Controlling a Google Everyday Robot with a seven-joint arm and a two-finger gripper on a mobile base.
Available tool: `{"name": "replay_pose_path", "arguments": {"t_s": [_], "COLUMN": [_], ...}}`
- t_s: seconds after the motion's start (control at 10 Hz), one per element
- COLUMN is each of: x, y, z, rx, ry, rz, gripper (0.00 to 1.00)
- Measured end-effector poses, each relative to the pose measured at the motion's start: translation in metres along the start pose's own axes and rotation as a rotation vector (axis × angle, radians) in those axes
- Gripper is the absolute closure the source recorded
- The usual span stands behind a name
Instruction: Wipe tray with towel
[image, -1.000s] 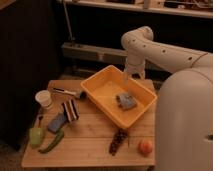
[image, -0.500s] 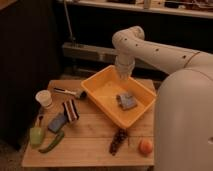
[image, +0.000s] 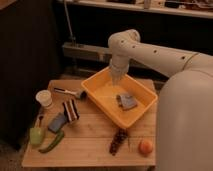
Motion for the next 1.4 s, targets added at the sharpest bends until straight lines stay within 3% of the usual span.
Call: {"name": "replay_pose_path", "arguments": {"t_s": [0.3,0.4,0.7,1.0,1.2,1.4], "x": [0.002,0.003,0.01,0.009,0.008,0.003], "y": [-0.004,-0.022,-0.053,-0.068,-0.07,-0.066], "z": [0.045,0.057,0.083,0.11,0.128,0.132], "rx": [0.039,0.041,0.016,-0.019,-0.038,-0.05], "ry": [0.064,0.083,0.113,0.118,0.114,0.108], "rz": [0.052,0.09,0.155,0.196,0.207,0.207], "gripper": [0.33,0.23,0.2,0.2,0.2,0.2]}}
